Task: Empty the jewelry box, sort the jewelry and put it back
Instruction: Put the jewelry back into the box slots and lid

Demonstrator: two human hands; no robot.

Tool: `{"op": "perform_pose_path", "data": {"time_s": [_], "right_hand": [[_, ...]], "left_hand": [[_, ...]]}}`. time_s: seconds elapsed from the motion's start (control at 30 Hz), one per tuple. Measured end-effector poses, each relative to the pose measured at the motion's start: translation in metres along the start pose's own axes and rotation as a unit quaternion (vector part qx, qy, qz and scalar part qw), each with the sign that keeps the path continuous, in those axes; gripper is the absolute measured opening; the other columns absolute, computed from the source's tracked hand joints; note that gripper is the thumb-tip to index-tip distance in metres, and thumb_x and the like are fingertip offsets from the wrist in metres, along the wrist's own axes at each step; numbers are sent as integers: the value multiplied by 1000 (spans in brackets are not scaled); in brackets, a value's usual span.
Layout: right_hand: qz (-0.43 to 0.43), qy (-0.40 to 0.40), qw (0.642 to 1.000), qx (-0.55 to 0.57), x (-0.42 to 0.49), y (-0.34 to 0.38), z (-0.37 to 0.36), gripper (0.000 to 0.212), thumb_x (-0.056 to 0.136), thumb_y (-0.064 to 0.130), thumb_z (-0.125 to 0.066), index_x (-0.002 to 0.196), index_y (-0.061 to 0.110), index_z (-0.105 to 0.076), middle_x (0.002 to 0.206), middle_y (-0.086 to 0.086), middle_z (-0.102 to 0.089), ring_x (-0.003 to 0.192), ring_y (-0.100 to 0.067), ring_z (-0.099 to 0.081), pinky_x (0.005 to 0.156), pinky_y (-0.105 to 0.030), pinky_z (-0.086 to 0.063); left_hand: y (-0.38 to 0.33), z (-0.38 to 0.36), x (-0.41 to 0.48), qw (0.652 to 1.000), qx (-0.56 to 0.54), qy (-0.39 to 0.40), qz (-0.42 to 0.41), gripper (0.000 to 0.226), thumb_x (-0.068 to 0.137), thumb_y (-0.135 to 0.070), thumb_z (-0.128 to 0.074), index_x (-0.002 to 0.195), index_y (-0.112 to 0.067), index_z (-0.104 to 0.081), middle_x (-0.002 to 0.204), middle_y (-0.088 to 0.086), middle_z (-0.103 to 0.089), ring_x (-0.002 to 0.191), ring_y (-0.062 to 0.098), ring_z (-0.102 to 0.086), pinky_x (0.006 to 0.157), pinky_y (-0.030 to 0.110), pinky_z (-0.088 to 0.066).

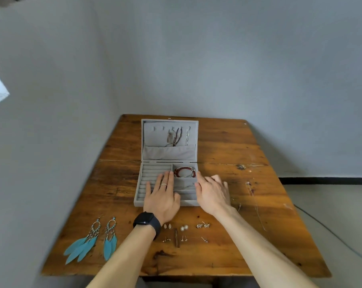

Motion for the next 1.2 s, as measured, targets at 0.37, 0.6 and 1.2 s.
{"op": "perform_pose_path", "data": {"time_s": [0.37,0.6,1.2], "right_hand": [[-15,-100,968,231,-118,-26,9,28,91,23,-69,118,31,-67,104,22,-61,93,7,-56,87,-19,-47],[-66,-125,958,250,-157,-34,-21,29,89,16,-72,117,24,-69,109,10,-66,94,-4,-59,80,-16,-51],[-84,-106,968,213,-137,-28,-26,19,93,41,-65,111,41,-71,106,17,-60,97,-6,-49,65,-11,-31]], "left_hand": [[-34,26,-73,977,-79,-141,-142,30,92,-43,-50,116,-32,-64,110,-11,-62,102,11,-54,86,27,-45],[-49,-4,-92,989,-51,-72,-114,40,94,-52,-49,130,-39,-59,126,-14,-60,121,10,-45,104,28,-30],[-51,-2,-81,987,-106,-92,-82,20,96,-40,-61,112,-35,-71,110,-9,-67,108,13,-51,97,34,-43]]}}
Point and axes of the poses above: each hand's wrist, its own x-axis towards the middle knuckle, its own z-axis out of the back of the hand, y = z × x, the point moved 3 cm from there along x, towards the middle knuckle
